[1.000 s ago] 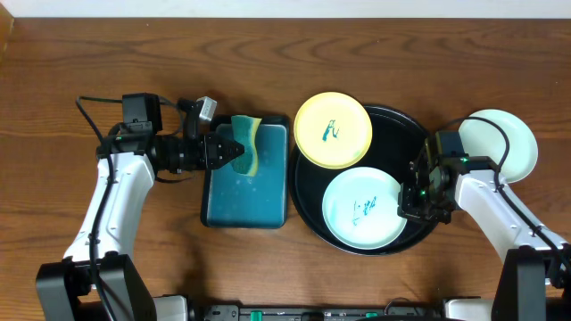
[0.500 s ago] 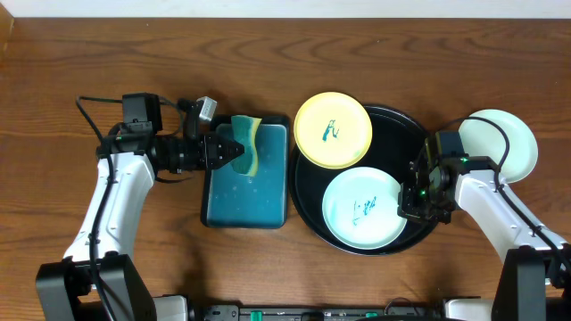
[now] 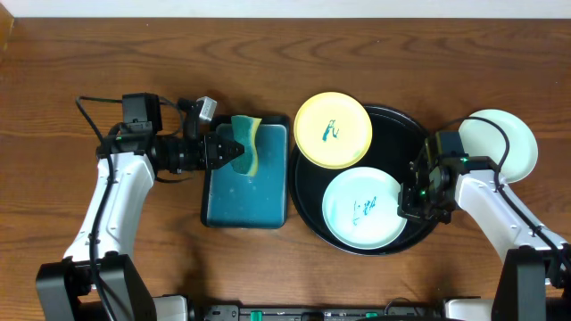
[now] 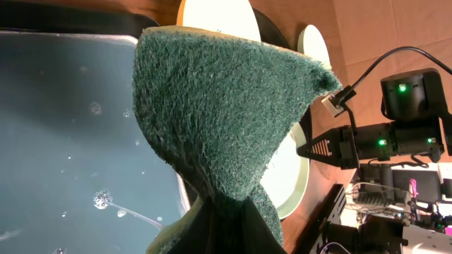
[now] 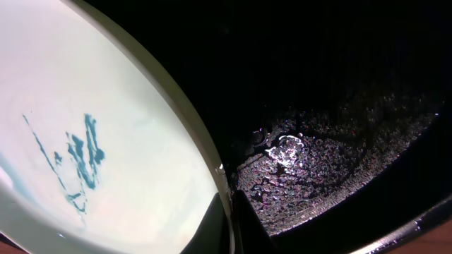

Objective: Clean dirty plates on tray and stack at the side

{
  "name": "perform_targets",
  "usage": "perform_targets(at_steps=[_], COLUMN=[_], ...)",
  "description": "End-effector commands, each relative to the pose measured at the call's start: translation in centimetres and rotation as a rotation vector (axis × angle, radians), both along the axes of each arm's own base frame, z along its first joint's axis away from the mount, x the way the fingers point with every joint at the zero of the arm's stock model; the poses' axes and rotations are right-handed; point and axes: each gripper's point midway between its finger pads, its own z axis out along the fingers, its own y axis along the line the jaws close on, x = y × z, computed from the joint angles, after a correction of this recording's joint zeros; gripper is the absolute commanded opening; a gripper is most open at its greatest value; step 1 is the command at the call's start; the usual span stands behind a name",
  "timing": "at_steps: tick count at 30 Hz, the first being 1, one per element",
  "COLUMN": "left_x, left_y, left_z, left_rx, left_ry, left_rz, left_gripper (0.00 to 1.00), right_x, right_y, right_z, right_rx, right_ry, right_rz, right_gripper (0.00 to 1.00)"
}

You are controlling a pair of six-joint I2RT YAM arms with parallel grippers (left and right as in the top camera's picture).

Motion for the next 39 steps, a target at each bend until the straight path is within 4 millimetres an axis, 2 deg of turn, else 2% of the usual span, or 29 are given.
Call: perform_targets(at_steps=[1, 35, 39], left_x=[-0.18, -0.18, -0.04], left_y=[-0.28, -0.27, 0.11], left_z=[0.73, 0.72, 0.03], left_rx=[-0.03, -0.03, 0.016], left_ry=[-0.029, -0.029, -0.015], left_rz=[-0.019, -0.019, 0.0], left_gripper=[0.08, 0.08, 0.08], right_x=[-0.08, -0.04, 0.09], right_y=[0.17, 0.17, 0.18], right_z=[0.08, 0.08, 0.08], right_rx=[-0.004, -0.004, -0.004], right_ry=[-0.007, -0.008, -0.014], right_rz=[0.006, 0.006, 0.006], right_gripper=[0.01, 0.01, 0.01])
